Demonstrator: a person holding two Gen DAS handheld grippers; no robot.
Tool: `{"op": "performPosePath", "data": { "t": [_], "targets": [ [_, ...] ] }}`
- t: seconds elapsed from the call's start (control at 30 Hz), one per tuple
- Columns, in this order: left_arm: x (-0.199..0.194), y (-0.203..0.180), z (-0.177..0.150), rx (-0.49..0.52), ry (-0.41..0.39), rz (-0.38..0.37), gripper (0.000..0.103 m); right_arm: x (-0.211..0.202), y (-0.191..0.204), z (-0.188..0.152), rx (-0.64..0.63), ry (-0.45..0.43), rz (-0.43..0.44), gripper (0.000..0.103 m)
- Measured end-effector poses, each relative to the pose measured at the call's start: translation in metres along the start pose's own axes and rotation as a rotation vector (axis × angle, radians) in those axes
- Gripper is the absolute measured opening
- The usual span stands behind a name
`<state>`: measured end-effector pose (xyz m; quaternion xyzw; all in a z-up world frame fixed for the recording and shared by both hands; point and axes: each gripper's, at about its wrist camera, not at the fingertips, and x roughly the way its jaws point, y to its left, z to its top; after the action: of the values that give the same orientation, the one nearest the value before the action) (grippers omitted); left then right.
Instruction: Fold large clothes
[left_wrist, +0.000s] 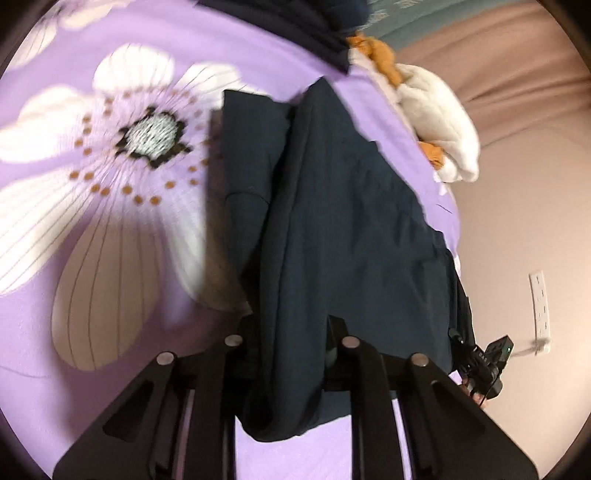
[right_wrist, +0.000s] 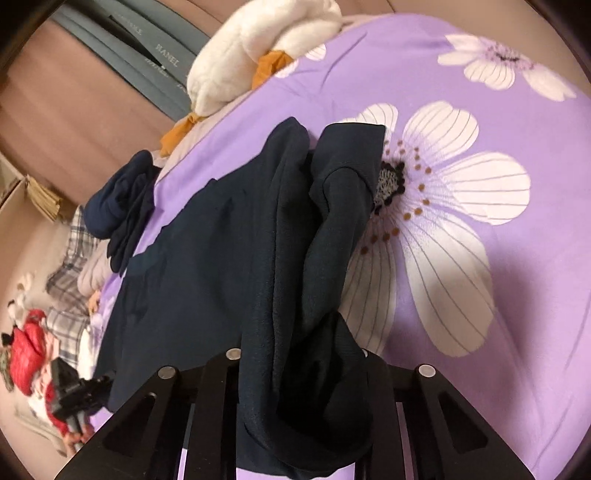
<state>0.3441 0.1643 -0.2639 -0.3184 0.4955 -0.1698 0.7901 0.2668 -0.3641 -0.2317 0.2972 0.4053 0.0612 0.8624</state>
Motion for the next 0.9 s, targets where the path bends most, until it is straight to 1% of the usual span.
{"op": "performPosePath", "data": {
  "t": [0.07,0.13,0.23,0.27,0.37,0.47,0.6,0.9],
  "targets": [
    [-0.005,-0.002,-0.003,-0.004,-0.015,0.0,0.016,-0.007,-0.001,-0.003,0.01,-0.019,0.007,0.021],
    [-0.009,-0.002,-0.007,-0.018,-0.011,-0.013,0.016,-0.014,-0.004,-0.005,0.028,-0.017,0.028,0.021],
    [-0.022,-0.01,-0.022,0.037,-0.006,0.037,0.016,-0.021,-0.001,-0.008,0.03,-0.008,0.046,0.021],
    [-0.027,-0.012,-0.029,0.05,-0.003,0.043,0.016,-0.025,-0.001,-0.011,0.023,-0.002,0.048,0.021],
    [-0.038,-0.013,-0.046,0.057,-0.004,0.049,0.016,-0.031,-0.001,-0.021,0.011,0.014,0.043,0.021],
    [-0.046,-0.015,-0.063,0.066,-0.002,0.07,0.016,-0.036,-0.001,-0.03,0.014,0.026,0.043,0.021],
    [-0.051,-0.018,-0.081,0.106,0.0,0.109,0.016,-0.045,0.0,-0.041,0.001,0.033,0.037,0.021],
    [-0.062,-0.018,-0.108,0.124,-0.009,0.133,0.016,-0.057,-0.002,-0.054,-0.002,0.04,0.037,0.021]
  ]
}}
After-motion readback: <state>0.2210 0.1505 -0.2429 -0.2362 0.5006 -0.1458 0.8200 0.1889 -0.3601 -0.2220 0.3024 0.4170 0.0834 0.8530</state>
